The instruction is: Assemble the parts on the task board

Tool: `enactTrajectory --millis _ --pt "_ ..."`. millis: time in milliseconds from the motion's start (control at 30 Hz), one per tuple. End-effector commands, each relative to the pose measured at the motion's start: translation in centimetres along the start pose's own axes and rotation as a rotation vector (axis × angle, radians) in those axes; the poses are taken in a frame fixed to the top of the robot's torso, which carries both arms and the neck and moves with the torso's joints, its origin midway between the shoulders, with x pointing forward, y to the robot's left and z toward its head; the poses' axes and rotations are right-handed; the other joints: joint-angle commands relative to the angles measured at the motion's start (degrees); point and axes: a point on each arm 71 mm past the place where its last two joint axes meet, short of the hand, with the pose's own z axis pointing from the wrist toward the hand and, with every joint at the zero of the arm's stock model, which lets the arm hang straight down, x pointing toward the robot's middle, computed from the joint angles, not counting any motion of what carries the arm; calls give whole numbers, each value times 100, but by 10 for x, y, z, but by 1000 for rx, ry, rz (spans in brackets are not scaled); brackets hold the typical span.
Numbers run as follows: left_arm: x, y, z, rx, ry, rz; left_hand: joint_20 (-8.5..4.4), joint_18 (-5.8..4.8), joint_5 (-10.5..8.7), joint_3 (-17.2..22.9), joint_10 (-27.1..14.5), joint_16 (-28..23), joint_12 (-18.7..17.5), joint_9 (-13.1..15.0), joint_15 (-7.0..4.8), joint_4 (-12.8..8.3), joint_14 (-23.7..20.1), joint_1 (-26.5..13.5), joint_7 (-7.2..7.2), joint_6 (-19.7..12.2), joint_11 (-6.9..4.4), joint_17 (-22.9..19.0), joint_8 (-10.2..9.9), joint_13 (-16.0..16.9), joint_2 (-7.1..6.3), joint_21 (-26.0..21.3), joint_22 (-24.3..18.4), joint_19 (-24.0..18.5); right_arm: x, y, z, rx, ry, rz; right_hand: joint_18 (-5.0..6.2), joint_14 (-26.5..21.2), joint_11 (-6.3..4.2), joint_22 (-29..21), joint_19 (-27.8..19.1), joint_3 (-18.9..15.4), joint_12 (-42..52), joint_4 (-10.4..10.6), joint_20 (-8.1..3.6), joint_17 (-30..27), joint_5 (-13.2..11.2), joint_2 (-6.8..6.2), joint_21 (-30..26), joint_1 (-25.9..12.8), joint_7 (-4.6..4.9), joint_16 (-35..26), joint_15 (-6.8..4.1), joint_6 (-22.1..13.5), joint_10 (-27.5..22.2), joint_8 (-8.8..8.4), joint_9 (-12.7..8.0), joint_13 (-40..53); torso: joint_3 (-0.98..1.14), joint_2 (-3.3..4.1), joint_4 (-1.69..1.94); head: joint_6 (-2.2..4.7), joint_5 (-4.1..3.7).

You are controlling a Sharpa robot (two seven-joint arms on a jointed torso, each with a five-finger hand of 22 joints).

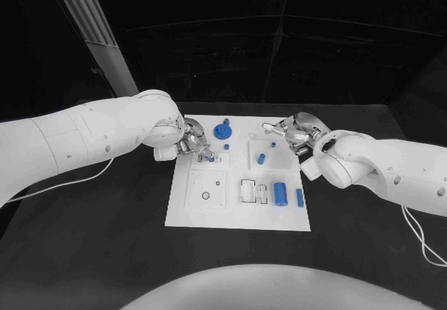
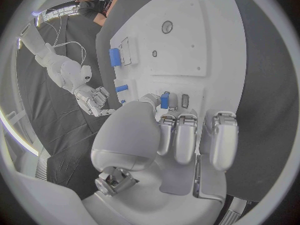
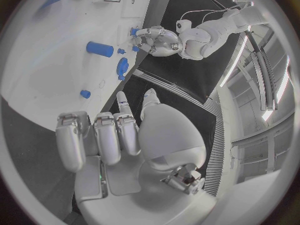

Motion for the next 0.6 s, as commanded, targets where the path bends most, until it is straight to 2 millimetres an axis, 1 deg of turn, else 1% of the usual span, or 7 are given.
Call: enactTrajectory --millis 33,67,433,600 --pt "1 1 0 -14 13 11 -31 -37 -28 180 596 17 -12 302 -30 -140 596 57 -93 75 15 1509 38 1494 19 22 1508 593 1 2 0 -6 8 -2 -43 596 41 1510 594 -32 15 4 33 1510 25 36 19 40 6 14 4 -52 596 21 8 1508 2 -2 -1 0 -1" --pt "1 1 0 -15 15 12 -31 -37 -28 180 596 17 -12 302 -30 -140 596 57 -93 75 15 1509 38 1494 19 22 1508 593 1 2 0 -6 9 -2 -43 596 41 1510 594 -32 15 4 33 1510 25 36 19 40 6 14 4 -52 596 21 8 1508 -1 -2 -2 -2 2" --pt "0 2 2 -28 19 13 -30 -37 -40 185 596 17 -12 306 -29 -138 596 55 -92 72 16 1509 38 1494 17 22 1508 593 2 2 -1 -2 17 5 -43 596 41 1510 594 -42 15 5 33 1510 23 39 19 34 7 14 4 -55 596 25 8 1508 -1 -2 -1 -11 -2" --pt "0 3 2 -29 17 11 -30 -37 -43 187 596 17 -12 308 -29 -136 596 53 -92 72 16 1509 38 1494 16 22 1508 593 3 2 -1 1 21 12 -43 596 41 1510 594 -49 15 7 33 1510 21 41 19 29 7 14 4 -58 596 28 8 1508 -1 0 0 1 -14"
